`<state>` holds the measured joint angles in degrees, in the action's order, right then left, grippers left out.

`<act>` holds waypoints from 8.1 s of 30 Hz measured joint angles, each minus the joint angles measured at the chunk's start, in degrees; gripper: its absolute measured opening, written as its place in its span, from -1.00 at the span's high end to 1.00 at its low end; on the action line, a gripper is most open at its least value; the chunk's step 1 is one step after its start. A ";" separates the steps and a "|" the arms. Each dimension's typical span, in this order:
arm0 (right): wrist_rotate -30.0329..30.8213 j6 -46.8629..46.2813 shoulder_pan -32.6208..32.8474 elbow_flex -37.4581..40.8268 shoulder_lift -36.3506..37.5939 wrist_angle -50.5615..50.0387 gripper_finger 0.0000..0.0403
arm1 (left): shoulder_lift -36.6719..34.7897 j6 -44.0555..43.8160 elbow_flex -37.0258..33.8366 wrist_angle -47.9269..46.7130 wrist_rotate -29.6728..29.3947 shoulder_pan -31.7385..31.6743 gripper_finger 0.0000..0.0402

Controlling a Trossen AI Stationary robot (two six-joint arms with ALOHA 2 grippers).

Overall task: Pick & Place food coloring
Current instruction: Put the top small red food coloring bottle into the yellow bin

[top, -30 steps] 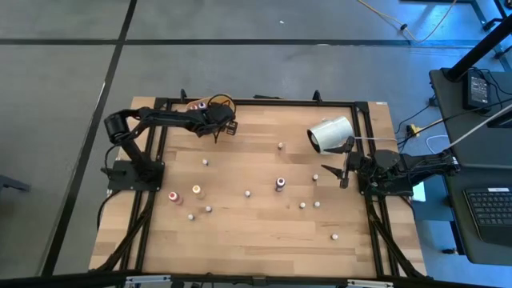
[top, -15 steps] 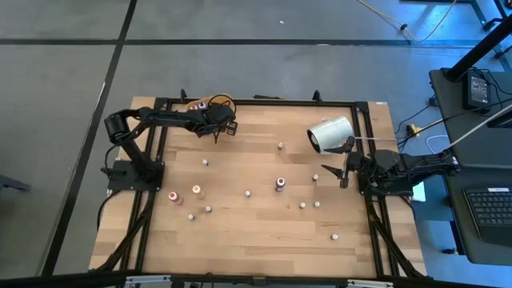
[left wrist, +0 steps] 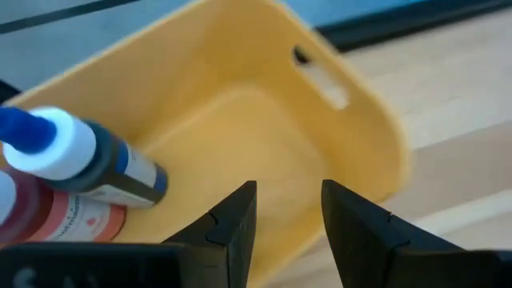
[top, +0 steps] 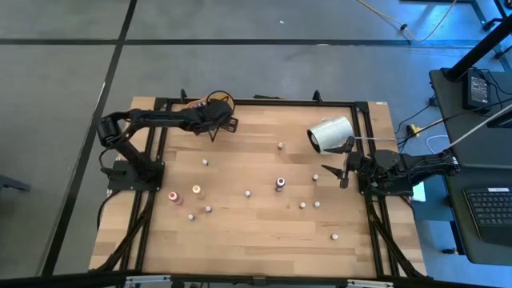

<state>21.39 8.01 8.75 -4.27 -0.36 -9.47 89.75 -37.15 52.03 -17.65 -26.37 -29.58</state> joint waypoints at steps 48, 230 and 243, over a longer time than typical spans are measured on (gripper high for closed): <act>2.43 -1.38 -5.83 -27.27 -46.06 -2.39 -0.37 | -3.62 36.92 -0.02 37.55 14.34 25.03 0.34; -20.99 -3.22 -10.05 -10.47 -36.48 23.00 0.13 | -9.05 39.67 -0.09 25.38 -3.42 32.81 0.35; -25.16 -9.25 -9.97 -9.27 -36.63 14.65 0.13 | -8.93 37.70 -0.09 23.46 13.51 25.10 0.06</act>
<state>-3.77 -1.24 -1.21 -13.54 -36.99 5.17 80.82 0.55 51.94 5.81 -12.86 -4.47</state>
